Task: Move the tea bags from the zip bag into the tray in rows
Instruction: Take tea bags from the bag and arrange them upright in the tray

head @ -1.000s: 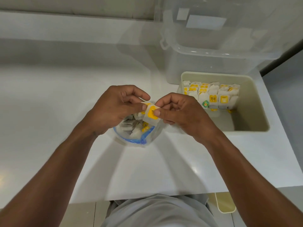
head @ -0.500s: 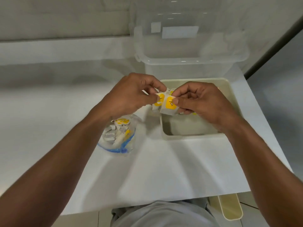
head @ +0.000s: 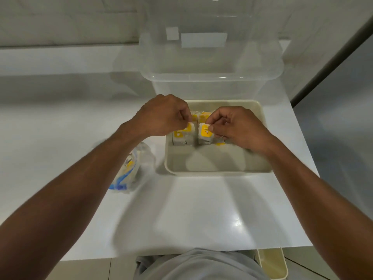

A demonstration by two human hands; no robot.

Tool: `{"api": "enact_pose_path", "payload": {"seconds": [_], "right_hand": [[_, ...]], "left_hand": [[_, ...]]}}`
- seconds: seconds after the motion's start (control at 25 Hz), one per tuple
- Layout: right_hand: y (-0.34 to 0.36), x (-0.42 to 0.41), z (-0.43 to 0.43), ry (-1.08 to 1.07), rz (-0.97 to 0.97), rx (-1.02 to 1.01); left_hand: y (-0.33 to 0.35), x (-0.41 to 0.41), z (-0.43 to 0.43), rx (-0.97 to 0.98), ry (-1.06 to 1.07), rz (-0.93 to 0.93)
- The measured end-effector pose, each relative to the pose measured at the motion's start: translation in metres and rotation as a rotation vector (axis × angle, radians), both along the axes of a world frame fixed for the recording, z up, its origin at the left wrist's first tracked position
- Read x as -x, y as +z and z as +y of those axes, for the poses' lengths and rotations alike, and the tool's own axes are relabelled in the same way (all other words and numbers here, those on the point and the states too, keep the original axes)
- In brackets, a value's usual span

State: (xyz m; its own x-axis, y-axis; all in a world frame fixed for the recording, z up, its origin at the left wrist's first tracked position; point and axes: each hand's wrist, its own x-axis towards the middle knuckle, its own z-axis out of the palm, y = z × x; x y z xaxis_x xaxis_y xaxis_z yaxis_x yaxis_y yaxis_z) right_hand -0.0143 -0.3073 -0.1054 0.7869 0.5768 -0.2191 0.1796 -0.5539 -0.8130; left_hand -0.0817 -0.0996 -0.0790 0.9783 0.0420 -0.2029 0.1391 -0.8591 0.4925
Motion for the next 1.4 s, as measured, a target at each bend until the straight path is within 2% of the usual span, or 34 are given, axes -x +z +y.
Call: {"api": "enact_pose_path", "payload": {"seconds": [0.12,0.24,0.44,0.52,0.6,0.76,1.08,1.28,1.4], "right_hand": [[-0.013,-0.01,0.002,0.008,-0.049,0.036],[-0.028,-0.012,0.009,0.049,-0.159,0.109],[-0.037,-0.011,0.022,0.26,-0.077,0.244],[-0.041,-0.017,0.031,0.263,-0.035,0.279],[-0.046,-0.023,0.04,0.227,-0.004,0.312],[-0.059,-0.031,0.047,0.21,-0.19,0.479],[-0.069,-0.028,0.052,0.159,-0.244,0.495],[-0.07,-0.025,0.052,0.112,-0.291,0.484],[-0.059,-0.021,0.046,0.113,-0.353,0.457]], "left_hand": [[-0.007,-0.003,0.003,-0.107,0.011,0.03],[-0.008,0.002,0.003,-0.303,-0.036,0.0],[-0.008,0.008,-0.002,-0.515,-0.281,0.057],[-0.009,-0.001,-0.008,-0.549,-0.335,0.087],[-0.014,-0.014,-0.013,-0.675,-0.37,0.08],[-0.028,-0.031,-0.018,-0.933,-0.451,0.039],[-0.046,-0.039,-0.014,-1.093,-0.471,-0.025],[-0.048,-0.04,-0.015,-1.104,-0.488,-0.002],[-0.049,-0.036,-0.012,-1.113,-0.42,-0.028]]}}
